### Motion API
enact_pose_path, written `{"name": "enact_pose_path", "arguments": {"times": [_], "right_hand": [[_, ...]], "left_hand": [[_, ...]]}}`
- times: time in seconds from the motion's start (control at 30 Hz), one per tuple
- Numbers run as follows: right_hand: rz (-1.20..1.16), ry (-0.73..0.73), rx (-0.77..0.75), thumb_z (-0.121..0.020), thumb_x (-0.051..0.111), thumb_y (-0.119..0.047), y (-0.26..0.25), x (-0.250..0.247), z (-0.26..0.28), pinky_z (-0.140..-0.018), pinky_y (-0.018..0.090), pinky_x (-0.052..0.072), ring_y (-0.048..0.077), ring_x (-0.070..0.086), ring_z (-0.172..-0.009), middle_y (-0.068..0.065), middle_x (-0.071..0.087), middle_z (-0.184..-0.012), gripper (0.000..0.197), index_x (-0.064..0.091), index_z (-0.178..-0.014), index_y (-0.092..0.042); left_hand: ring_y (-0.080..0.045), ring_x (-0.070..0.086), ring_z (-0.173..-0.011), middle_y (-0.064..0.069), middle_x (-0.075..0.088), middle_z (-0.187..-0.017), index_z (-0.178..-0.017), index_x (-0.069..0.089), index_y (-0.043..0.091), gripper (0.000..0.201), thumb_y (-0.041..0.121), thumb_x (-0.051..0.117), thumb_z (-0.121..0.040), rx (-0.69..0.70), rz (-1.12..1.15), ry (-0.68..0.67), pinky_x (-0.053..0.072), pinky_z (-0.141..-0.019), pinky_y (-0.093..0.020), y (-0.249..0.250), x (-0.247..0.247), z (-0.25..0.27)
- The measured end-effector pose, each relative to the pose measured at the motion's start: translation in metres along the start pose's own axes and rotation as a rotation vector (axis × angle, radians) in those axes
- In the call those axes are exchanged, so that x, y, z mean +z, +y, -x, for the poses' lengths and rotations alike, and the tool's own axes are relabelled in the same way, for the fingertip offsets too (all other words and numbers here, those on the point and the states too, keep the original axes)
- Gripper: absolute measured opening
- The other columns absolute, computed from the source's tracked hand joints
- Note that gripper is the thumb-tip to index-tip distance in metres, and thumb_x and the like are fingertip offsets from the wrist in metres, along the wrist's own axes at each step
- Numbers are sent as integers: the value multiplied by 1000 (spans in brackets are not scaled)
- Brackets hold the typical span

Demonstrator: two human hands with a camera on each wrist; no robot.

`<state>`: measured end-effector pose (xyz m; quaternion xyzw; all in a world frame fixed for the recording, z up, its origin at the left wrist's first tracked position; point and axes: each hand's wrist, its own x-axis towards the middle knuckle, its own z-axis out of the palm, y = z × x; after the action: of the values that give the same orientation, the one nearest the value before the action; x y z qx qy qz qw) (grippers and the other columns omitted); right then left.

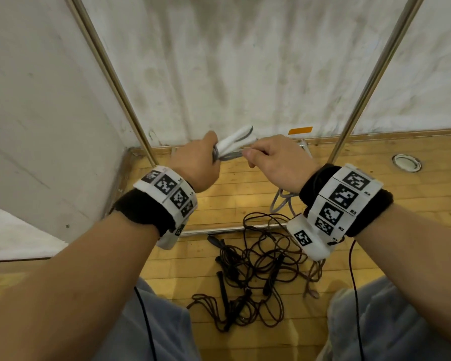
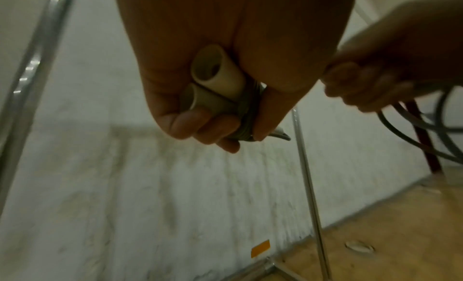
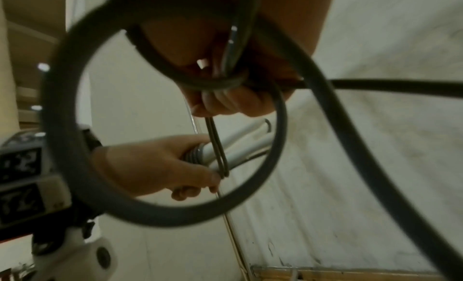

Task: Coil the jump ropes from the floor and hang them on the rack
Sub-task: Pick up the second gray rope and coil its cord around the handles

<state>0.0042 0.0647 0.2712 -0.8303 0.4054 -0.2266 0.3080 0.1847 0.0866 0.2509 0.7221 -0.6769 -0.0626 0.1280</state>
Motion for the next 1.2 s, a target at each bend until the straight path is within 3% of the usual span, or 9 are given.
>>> {"name": "enact_pose_path", "arguments": {"times": [0.13, 0.27, 0.33, 0.53, 0.63, 0.77, 0.93, 1.03, 1.2], "right_hand": [[-4, -2, 14, -97, 46, -27, -4, -8, 5, -42, 15, 29, 5, 33, -37, -6, 34, -48, 37, 59, -71, -3], [-20, -21, 35, -95, 49, -23, -4, -17, 7, -38, 12, 27, 3, 33, -35, -9, 34, -44, 30, 66, -79, -4], [-22, -65, 40, -94, 51, -21, -3, -20, 8, -38, 12, 27, 3, 34, -36, -8, 38, -49, 24, 68, -81, -9], [152, 83, 29, -95, 50, -32, 7, -32, 0, -46, 13, 29, 1, 45, -46, -5, 48, -53, 31, 64, -73, -15], [314, 117, 41, -94, 47, -41, 16, -37, -5, -54, 26, 32, 10, 48, -59, -1, 54, -65, 33, 61, -75, -19], [435, 167, 37, -92, 47, -47, 24, -36, -8, -50, 28, 29, 13, 46, -58, -3, 52, -62, 34, 57, -72, -22], [319, 197, 53, -91, 50, -46, 34, -38, -13, -49, 28, 29, 14, 44, -55, -2, 48, -56, 40, 59, -68, -15], [187, 118, 67, -90, 53, -45, 38, -41, -16, -49, 26, 28, 14, 35, -50, 1, 36, -53, 47, 59, -69, -4], [-65, -61, 146, -88, 56, -45, 38, -44, -16, -40, 16, 26, 7, 26, -36, -10, 29, -40, 49, 44, -50, -17]], "left_hand": [[-14, 50, -59, 4, 56, -75, -106, 42, 22, 25, 29, 52, -85, 62, -41, -36, 33, -46, -25, 15, 19, 4], [-22, 62, -80, 3, 65, -88, -123, 45, 29, 52, 57, 52, -81, 123, -59, -48, 52, -74, -39, 21, 31, 6], [-25, 63, -82, 0, 66, -88, -118, 49, 25, 44, 53, 52, -85, 129, -63, -24, 52, -78, -42, 19, 33, 5], [-25, 52, -65, 0, 55, -74, -98, 48, 16, 18, 32, 52, -91, 225, -65, 39, 40, -55, -34, 25, 37, 7], [-24, 50, -73, -1, 55, -84, -101, 48, 19, 15, 31, 50, -92, 259, -106, 42, 40, -65, -35, 28, 39, 8], [-21, 48, -83, 8, 46, -87, -106, 50, 28, 13, 32, 45, -94, 244, -212, 57, 27, -79, -40, 33, 39, 11], [-19, 45, -70, 9, 47, -76, -95, 53, 24, 14, 35, 51, -87, 256, -98, 77, 29, -55, -29, 38, 29, 15], [-20, 50, -63, 7, 54, -67, -82, 53, 25, 13, 38, 55, -81, 288, 26, 44, 33, -52, -28, 35, 16, 18], [-15, 50, -56, 7, 53, -59, -79, 57, 25, 15, 38, 52, -72, 329, 239, -12, 35, -51, -27, 37, -4, 26]]}}
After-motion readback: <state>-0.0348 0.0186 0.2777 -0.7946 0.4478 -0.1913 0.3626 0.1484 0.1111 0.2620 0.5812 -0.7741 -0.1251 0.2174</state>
